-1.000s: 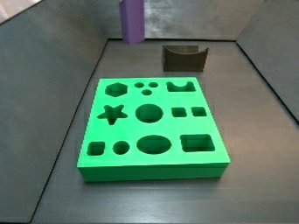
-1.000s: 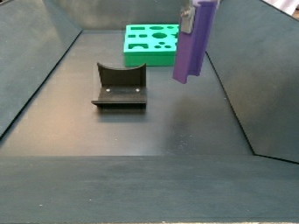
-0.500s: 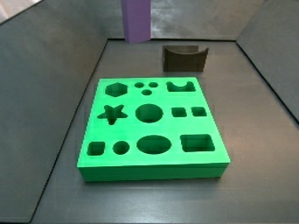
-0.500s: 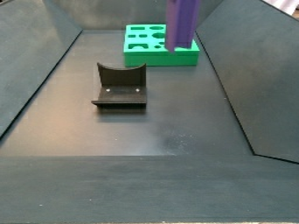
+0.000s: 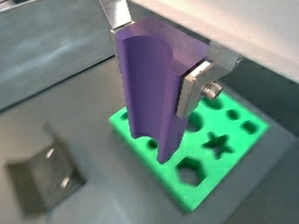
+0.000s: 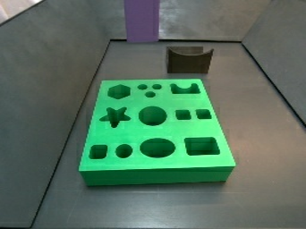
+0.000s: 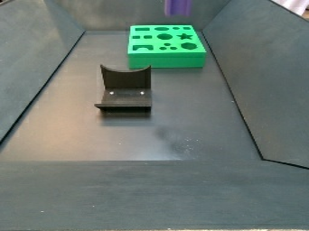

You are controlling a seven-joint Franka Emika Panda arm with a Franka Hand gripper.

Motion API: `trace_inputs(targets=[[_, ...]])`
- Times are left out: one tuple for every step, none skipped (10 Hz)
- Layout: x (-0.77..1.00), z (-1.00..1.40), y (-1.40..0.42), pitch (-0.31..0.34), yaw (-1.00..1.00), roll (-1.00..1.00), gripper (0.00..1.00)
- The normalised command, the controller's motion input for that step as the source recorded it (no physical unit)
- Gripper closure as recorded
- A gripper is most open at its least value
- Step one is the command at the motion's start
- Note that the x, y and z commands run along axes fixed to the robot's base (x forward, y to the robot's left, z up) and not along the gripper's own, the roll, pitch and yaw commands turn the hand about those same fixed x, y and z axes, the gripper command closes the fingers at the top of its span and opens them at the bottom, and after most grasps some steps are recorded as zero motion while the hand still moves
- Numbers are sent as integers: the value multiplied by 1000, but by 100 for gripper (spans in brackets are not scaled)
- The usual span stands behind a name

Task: Pick up the arch object. Move up. Move to above the board. Insert the arch object.
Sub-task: Move to above the board, then insert the arch object.

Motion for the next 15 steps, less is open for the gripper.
trace_inputs(targets=[[160,492,-1000,181,-598,-89,100],[190,494,-1000,177,-316,-50,100],[169,367,-742,166,-183,-36,100],[130,195,-394,154,-57,-12,100],[112,132,-280,138,-39,-5,100],[0,-23,0,-14,0,0,100],[160,-74,23,0,-6,-16,100],[0,-26,0,-9,0,0,100],[66,-351,0,-33,-74,23,100],[634,-806,0,-30,0,117,100],[651,-757,409,-69,317,-87,100],[577,-897,449,-73,409,-184,100],[540,-894,423,-74,451,-193,100],[649,-814,400,-36,403,-176,100],[683,-671,283,0,386,-66,100]])
